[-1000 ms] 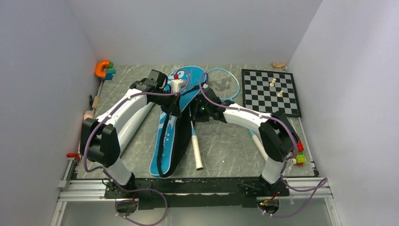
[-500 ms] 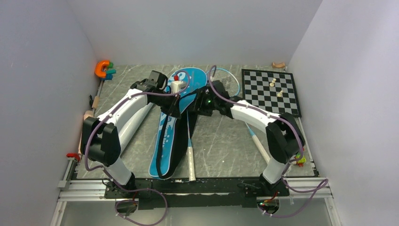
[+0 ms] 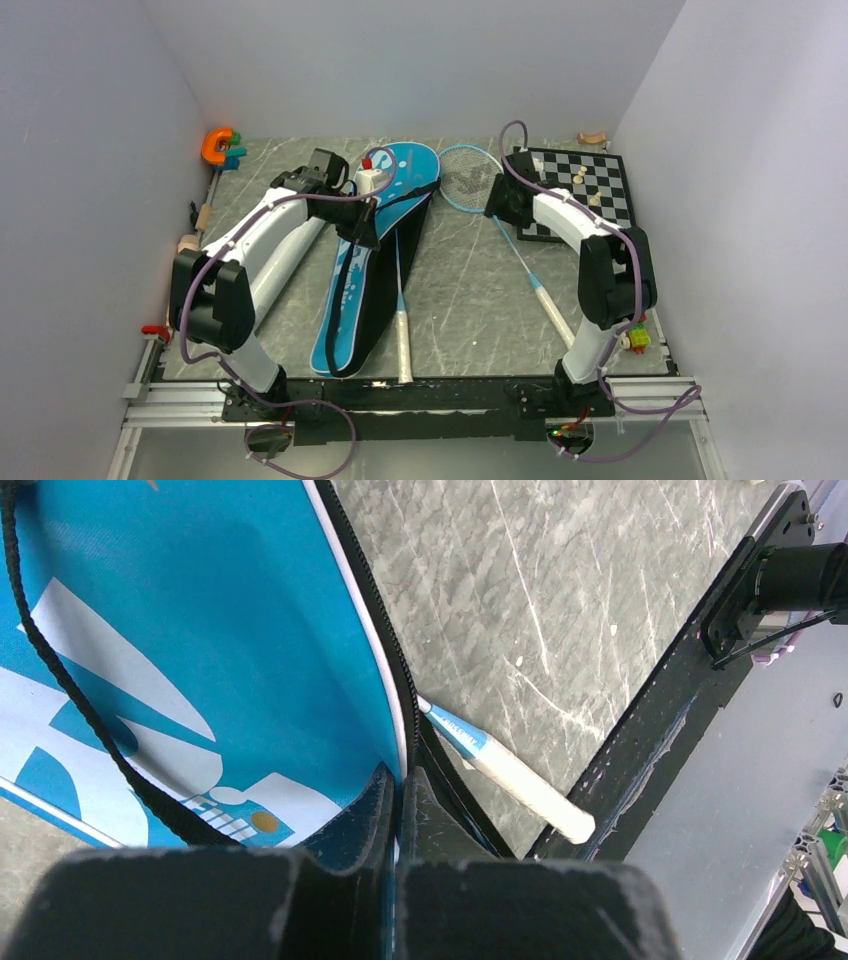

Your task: Pack up the badminton gear

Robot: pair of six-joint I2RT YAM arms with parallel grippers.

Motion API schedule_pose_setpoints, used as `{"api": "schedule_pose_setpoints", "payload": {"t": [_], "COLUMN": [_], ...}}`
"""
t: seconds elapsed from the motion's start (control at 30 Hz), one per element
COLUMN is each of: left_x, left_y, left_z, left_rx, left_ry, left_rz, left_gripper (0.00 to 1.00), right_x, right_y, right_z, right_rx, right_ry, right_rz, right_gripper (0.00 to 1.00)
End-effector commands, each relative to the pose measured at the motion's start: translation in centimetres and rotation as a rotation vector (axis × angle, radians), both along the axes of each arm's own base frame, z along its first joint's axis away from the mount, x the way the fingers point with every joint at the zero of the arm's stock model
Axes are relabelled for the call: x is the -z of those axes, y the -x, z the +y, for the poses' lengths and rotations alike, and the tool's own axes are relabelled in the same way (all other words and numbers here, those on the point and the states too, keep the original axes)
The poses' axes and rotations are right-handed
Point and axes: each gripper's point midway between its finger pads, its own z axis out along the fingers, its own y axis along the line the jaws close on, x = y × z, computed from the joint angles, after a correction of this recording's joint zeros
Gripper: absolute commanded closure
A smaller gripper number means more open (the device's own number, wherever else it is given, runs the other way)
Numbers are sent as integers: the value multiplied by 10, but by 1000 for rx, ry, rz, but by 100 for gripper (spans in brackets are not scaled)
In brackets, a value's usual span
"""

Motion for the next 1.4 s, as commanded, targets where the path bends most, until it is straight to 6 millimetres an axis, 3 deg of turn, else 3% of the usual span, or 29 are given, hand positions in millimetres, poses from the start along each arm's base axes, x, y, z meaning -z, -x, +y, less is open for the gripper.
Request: {"api": "schedule_pose_setpoints", "payload": {"t": [0.0,0.23,0.67,1.13,1.37], "left_x": [-24,-29,-32,-36,-38], "left_y": [4,13,16,18,20], "left_z": [1,6,11,12,12], "left_rx": [34,39,27,23,24], "left_ry": [44,45,41,47,49], "left_rz": [-84,-88,-107,-123,-134], "left_gripper": [100,100,100,100,100], "right_x": [36,56,83,55,67], "right_y": [12,13,45,70,73], "right_z": [-43,-61,-55,-57,-61], "right_rx": [44,59,40,83,83], "right_ry": [137,200,143,85,114], "right_rz": [97,146,212,134,162], "right_gripper": [36,42,45,40,39]}}
